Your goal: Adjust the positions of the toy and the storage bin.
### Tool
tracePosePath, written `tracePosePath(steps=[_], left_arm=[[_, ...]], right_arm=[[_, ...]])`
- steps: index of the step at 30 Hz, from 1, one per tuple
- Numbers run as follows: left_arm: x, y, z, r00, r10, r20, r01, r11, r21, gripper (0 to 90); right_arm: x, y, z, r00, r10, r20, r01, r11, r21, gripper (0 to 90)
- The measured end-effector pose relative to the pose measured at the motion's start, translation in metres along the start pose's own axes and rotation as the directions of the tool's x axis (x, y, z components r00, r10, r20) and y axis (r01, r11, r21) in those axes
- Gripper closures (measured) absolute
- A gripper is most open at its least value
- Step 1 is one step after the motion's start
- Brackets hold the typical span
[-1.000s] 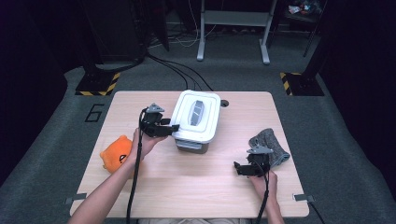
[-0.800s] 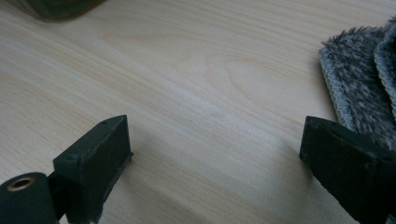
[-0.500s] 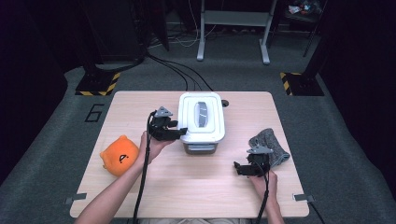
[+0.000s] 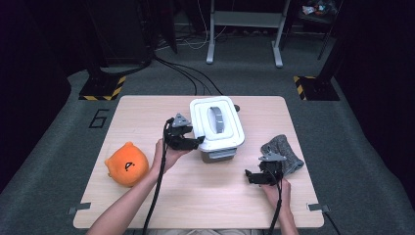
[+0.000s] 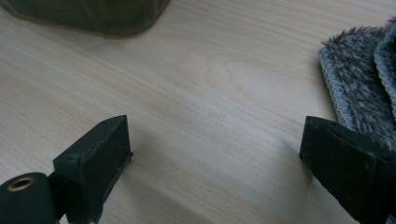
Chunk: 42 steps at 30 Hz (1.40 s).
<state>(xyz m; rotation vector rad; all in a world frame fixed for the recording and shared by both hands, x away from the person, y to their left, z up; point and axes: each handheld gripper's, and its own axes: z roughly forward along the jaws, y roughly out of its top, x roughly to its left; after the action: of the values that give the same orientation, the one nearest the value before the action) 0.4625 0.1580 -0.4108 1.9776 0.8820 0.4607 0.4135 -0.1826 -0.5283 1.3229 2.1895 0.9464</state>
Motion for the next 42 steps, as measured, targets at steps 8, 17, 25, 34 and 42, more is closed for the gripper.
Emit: tracePosePath(steps=[8, 17, 25, 34, 42], left_arm=[[-0.006, -0.014, -0.020, 0.9972, 0.050, -0.056, -0.050, 0.9987, -0.012, 18.8], [-0.027, -0.044, -0.033, 0.9914, 0.111, -0.069, -0.110, 0.9938, 0.015, 12.3], [-0.055, -0.087, -0.033, 0.9878, 0.155, -0.017, -0.153, 0.9859, 0.067, 11.1], [-0.057, -0.134, -0.030, 0.9872, 0.159, -0.015, -0.155, 0.9766, 0.149, 7.9], [-0.050, -0.158, -0.037, 0.9882, 0.145, -0.051, -0.133, 0.9747, 0.180, 8.3]], right_arm=[[0.002, 0.001, -0.002, 0.9999, 0.013, -0.011, -0.013, 1.000, -0.011, 7.6], [0.006, 0.011, -0.014, 0.9997, 0.001, -0.022, -0.002, 0.999, -0.036, 5.2], [-0.002, 0.026, -0.026, 0.9999, -0.006, 0.014, 0.007, 0.998, -0.059, 4.1], [-0.040, 0.036, -0.029, 0.9856, 0.048, 0.162, -0.046, 0.999, -0.014, 3.1], [-0.067, 0.030, -0.019, 0.9747, 0.113, 0.193, -0.124, 0.991, 0.044, 5.9]])
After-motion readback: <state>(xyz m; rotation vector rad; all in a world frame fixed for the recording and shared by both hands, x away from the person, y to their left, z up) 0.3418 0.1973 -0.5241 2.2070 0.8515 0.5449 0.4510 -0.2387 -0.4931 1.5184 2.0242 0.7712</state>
